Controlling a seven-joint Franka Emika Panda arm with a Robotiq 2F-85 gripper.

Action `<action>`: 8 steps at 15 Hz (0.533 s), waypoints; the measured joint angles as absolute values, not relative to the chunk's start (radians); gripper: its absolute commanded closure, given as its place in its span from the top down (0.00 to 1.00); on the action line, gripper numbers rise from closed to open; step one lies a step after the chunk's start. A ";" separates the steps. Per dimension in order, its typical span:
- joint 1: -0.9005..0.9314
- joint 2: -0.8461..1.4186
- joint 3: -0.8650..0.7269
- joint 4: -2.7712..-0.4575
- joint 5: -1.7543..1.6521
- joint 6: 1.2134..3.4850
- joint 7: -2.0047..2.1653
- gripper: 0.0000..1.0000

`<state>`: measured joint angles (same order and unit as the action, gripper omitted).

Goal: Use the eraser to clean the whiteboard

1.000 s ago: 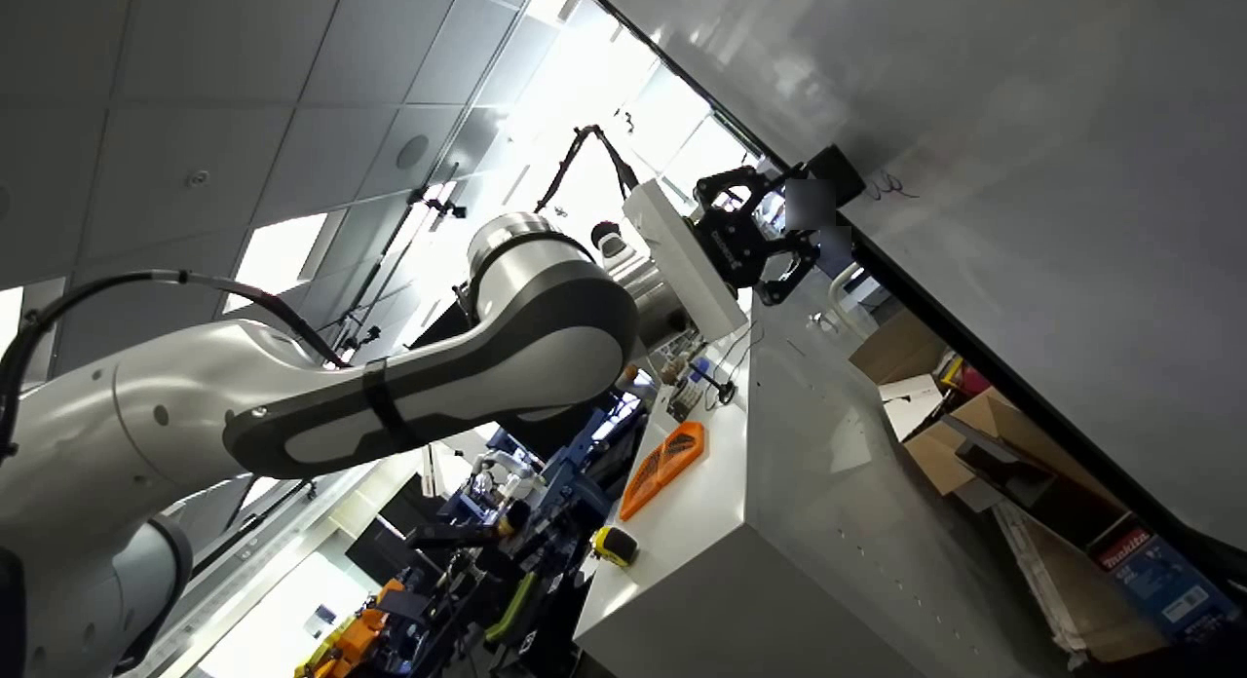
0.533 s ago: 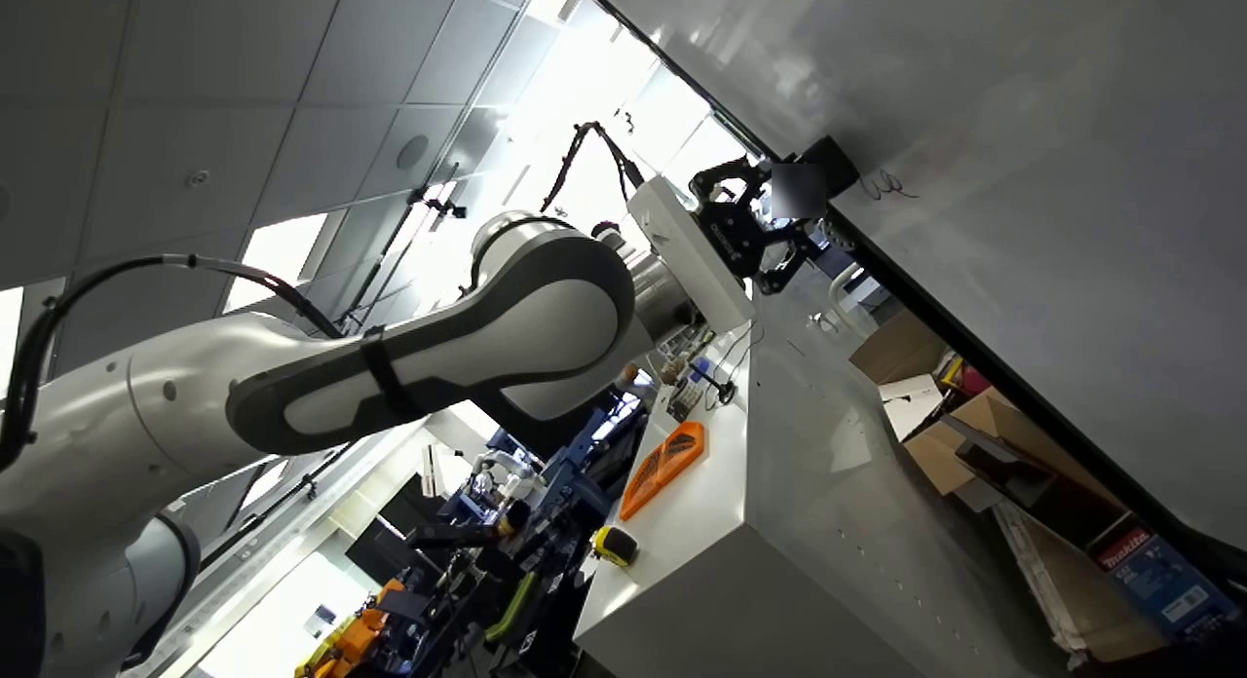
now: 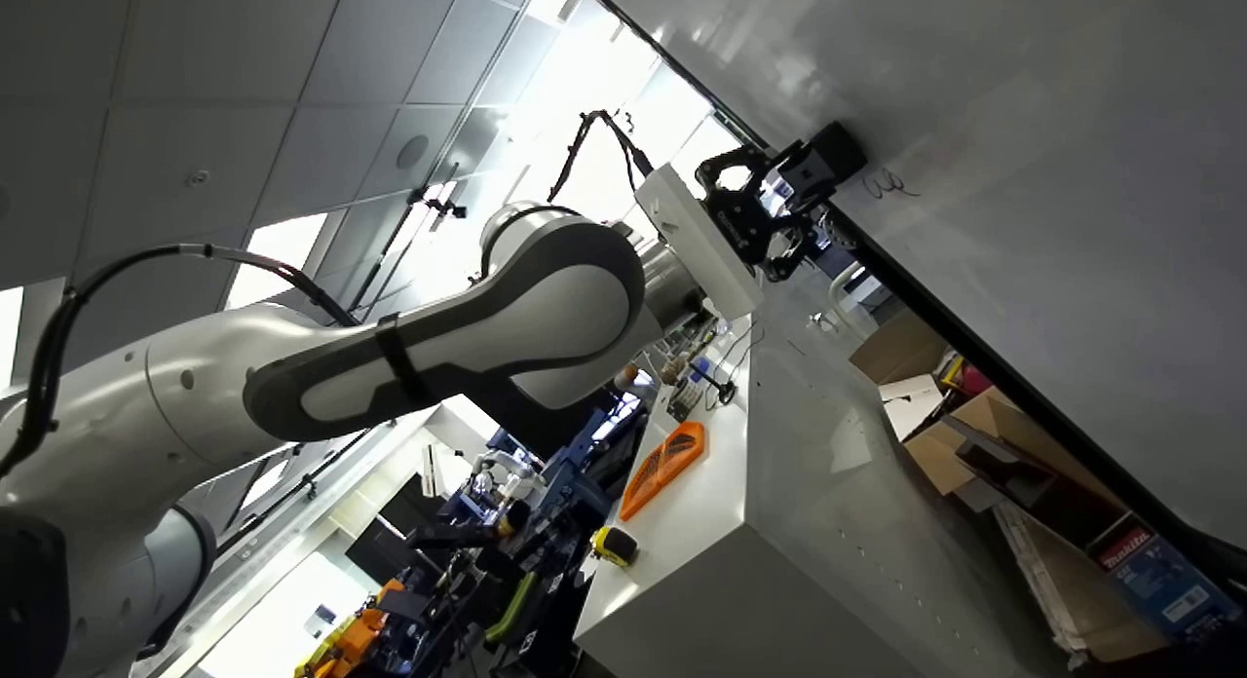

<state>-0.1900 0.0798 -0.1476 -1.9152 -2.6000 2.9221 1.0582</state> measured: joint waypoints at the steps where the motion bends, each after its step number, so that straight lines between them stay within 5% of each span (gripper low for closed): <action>1: -0.190 0.080 -0.148 -1.915 -2.600 2.922 1.064 0.30; 8: -0.193 0.094 -0.148 -1.917 -2.600 2.922 1.069 0.30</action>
